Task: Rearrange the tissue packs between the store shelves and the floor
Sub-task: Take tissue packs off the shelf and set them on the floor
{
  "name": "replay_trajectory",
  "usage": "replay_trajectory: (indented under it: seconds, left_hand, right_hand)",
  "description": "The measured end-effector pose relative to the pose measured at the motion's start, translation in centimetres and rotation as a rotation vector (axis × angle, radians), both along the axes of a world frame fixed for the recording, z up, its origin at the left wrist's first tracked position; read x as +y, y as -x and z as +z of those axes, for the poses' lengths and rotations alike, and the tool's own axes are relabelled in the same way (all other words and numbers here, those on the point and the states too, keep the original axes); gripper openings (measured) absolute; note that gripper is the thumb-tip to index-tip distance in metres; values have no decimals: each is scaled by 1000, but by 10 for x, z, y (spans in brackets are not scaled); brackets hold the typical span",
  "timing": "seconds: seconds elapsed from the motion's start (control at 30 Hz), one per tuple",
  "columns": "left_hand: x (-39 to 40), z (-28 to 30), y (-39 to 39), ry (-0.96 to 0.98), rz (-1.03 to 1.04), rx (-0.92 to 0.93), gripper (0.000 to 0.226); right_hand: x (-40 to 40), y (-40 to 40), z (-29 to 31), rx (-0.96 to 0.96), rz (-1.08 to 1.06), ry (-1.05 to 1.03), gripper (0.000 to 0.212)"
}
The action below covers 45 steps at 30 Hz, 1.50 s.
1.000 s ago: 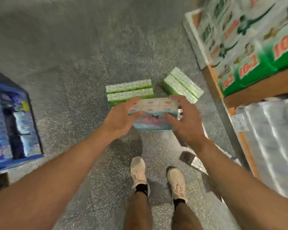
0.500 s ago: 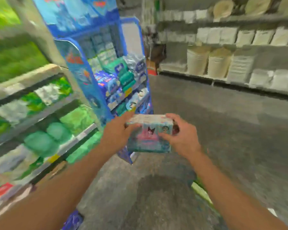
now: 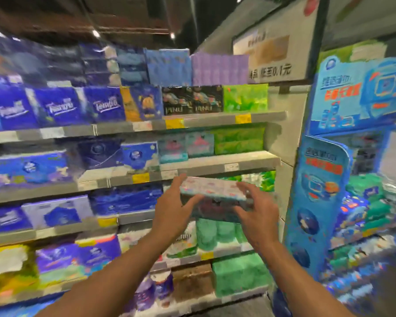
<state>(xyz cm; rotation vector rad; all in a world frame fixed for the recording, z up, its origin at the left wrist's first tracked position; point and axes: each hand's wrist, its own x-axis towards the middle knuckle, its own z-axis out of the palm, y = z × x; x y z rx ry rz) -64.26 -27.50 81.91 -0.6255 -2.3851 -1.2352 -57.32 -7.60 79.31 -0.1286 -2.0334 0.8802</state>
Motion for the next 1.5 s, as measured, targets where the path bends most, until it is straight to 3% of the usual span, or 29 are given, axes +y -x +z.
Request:
replay_trajectory:
  seconds: [0.33,0.67,0.83,1.0,1.07,1.17,1.5]
  left_hand:
    - [-8,20,152,-53,112,60,62]
    - [55,15,333,1,296,-2,72]
    - [70,4,394,121,406,-28,72]
    - [71,-6,423,278,411,22,61]
    - [71,-8,431,304,409,15,60]
    - [71,-9,440,311,436,15,57]
    - [67,-16,448,285,414,73,67]
  right_hand:
    - [-12,184,27,158,11,-165,62]
    - [45,406,12,59,156,-61,53]
    - [51,485,6,-37,257,-48,49]
    - [42,532,-3,-160,263,-77,42]
    - [38,543,-2,-189,256,-83,55]
    - [35,551,0,-243,275,-82,68]
    - [29,550,-1,-329,287,-110,73]
